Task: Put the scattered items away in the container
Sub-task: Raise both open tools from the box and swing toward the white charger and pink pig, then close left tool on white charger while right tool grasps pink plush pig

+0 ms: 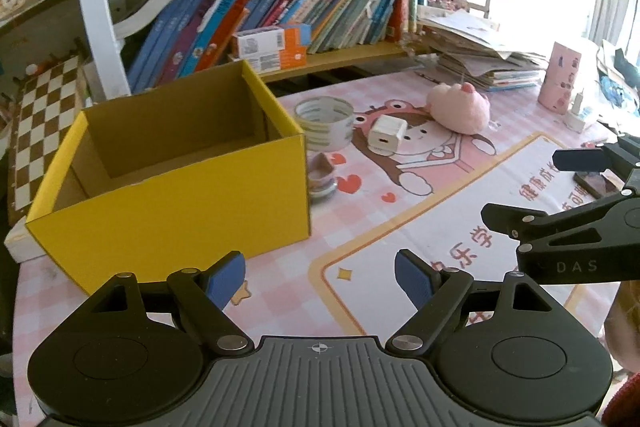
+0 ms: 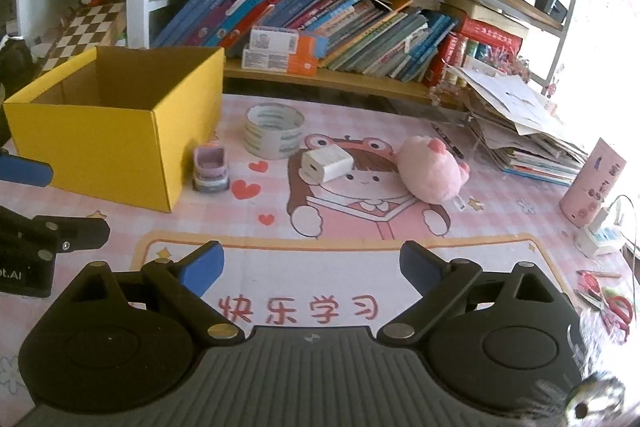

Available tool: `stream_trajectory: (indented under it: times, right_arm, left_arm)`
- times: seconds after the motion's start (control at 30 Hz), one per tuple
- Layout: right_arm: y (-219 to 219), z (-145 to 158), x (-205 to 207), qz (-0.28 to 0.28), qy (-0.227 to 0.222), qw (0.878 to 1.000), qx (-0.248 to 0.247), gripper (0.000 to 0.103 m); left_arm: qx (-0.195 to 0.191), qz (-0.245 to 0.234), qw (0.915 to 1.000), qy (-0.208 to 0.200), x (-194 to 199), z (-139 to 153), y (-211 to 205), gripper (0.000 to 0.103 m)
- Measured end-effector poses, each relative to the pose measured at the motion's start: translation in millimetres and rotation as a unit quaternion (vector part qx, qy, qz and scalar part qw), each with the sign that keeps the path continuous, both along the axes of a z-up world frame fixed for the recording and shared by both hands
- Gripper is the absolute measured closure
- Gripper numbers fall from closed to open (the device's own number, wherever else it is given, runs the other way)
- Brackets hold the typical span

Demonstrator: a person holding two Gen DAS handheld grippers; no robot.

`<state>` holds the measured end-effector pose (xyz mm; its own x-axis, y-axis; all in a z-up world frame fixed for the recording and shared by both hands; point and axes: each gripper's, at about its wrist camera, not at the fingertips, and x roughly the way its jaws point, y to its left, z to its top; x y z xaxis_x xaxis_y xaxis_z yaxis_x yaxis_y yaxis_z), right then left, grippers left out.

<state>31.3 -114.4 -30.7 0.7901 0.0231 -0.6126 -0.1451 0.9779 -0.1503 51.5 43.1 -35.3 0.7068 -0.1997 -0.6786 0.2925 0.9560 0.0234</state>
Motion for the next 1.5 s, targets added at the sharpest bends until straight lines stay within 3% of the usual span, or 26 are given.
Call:
stream_trajectory:
  times: [1.5]
  right_arm:
    - [-80.5,-16.7,56.6,0.007,0.033,0.999,0.006,0.007]
  left_arm:
    - [0.022,0.01,0.9993,0.03,47.3,-15.4,-81.1,0.019]
